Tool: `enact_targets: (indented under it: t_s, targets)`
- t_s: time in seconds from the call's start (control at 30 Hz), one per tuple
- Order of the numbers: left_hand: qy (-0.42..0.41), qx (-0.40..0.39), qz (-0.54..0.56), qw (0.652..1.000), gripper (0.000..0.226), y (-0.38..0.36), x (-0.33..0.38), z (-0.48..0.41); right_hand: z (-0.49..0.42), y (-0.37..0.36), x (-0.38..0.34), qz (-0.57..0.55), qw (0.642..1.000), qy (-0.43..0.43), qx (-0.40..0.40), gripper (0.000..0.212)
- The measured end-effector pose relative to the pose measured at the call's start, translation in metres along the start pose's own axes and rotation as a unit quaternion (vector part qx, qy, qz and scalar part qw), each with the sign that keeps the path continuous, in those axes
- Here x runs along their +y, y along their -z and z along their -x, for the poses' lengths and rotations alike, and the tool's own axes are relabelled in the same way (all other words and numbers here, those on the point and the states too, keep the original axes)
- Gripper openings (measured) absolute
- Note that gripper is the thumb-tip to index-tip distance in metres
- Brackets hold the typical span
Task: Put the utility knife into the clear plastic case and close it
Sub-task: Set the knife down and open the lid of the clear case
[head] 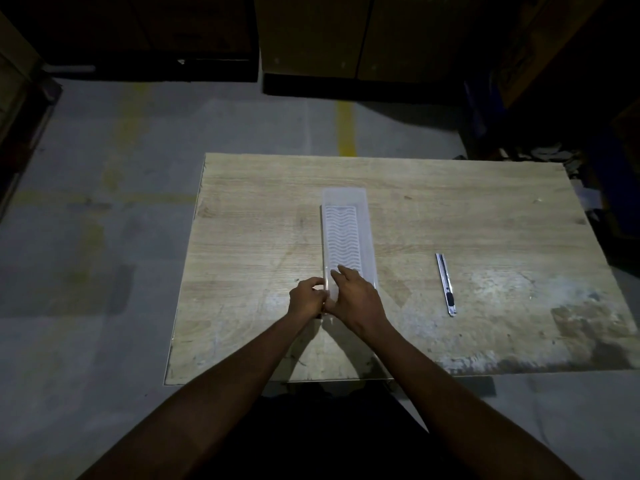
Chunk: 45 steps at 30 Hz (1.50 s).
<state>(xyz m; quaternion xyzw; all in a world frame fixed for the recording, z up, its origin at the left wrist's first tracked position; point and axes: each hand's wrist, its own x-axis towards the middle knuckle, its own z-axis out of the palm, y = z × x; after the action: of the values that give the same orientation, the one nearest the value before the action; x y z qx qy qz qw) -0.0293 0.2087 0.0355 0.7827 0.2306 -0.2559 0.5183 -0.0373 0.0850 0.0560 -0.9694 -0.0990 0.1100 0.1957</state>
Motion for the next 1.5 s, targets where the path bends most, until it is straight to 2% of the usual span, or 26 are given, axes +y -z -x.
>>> enact_targets:
  t_s: [0.07, 0.17, 0.27, 0.33, 0.4, 0.47, 0.53, 0.6, 0.7, 0.8, 0.83, 0.93, 1.03, 1.1, 1.23, 1.33, 1.5]
  targets:
    - [-0.018, 0.046, -0.010, 0.999, 0.033, -0.045, 0.035, 0.016, 0.004, 0.033, 0.049, -0.037, 0.998, 0.040, 0.012, 0.064]
    - [-0.035, 0.052, -0.045, 0.997, 0.034, -0.043, 0.039, 0.017, 0.000, 0.037, 0.049, -0.071, 0.994, 0.056, 0.054, 0.059]
    - [-0.025, 0.068, -0.052, 0.996, 0.034, -0.042, 0.030, 0.013, 0.003, 0.042, 0.045, -0.085, 0.990, 0.072, 0.082, 0.052]
    - [-0.009, 0.072, -0.062, 0.995, 0.034, -0.040, 0.023, 0.007, 0.004, 0.045, 0.042, -0.066, 0.985, 0.097, 0.130, 0.047]
    - [-0.002, 0.102, -0.067, 0.993, 0.033, -0.084, 0.043, 0.015, 0.009, 0.065, 0.094, -0.080, 0.981, 0.114, 0.138, 0.042]
    - [0.011, 0.105, -0.057, 0.993, 0.035, -0.079, 0.041, 0.016, 0.005, 0.064, 0.101, -0.090, 0.977, 0.099, 0.168, 0.039]
    - [0.021, 0.105, -0.071, 0.992, 0.040, -0.079, 0.034, 0.013, 0.003, 0.068, 0.107, -0.122, 0.973, 0.071, 0.181, 0.036]
    - [0.022, 0.110, -0.081, 0.990, 0.043, -0.077, 0.032, 0.014, 0.000, 0.076, 0.112, -0.220, 0.954, 0.006, 0.204, 0.030]
    - [0.034, 0.105, -0.065, 0.992, 0.043, -0.075, 0.022, 0.010, -0.002, 0.074, 0.130, -0.343, 0.901, -0.166, 0.206, 0.029]
    - [0.042, 0.094, -0.043, 0.994, 0.046, -0.073, 0.006, 0.002, 0.002, 0.059, 0.153, -0.415, 0.847, -0.277, 0.182, 0.028]
    - [0.043, 0.092, -0.039, 0.994, 0.046, -0.073, 0.003, 0.001, 0.007, 0.053, 0.160, -0.420, 0.840, -0.299, 0.169, 0.025]
    - [0.046, 0.096, -0.023, 0.994, 0.046, -0.071, 0.005, 0.007, 0.024, 0.035, 0.184, -0.351, 0.866, -0.324, 0.146, 0.025]
    - [0.048, 0.098, -0.013, 0.994, 0.045, -0.072, 0.006, 0.011, 0.043, 0.025, 0.200, -0.250, 0.921, -0.274, 0.118, 0.023]
    - [0.050, 0.098, -0.002, 0.994, 0.046, -0.071, 0.003, 0.011, 0.052, 0.025, 0.201, -0.187, 0.943, -0.260, 0.085, 0.021]
    - [0.058, 0.091, 0.017, 0.994, 0.047, -0.070, 0.006, 0.016, 0.057, 0.032, 0.200, -0.091, 0.954, -0.287, 0.001, 0.012]
    - [0.063, 0.093, 0.024, 0.993, 0.047, -0.076, 0.008, 0.022, 0.058, 0.032, 0.215, -0.038, 0.960, -0.274, -0.047, 0.010]
    - [0.068, 0.107, 0.033, 0.991, 0.048, -0.083, 0.008, 0.027, 0.049, 0.037, 0.228, -0.036, 0.958, -0.269, -0.089, 0.015]
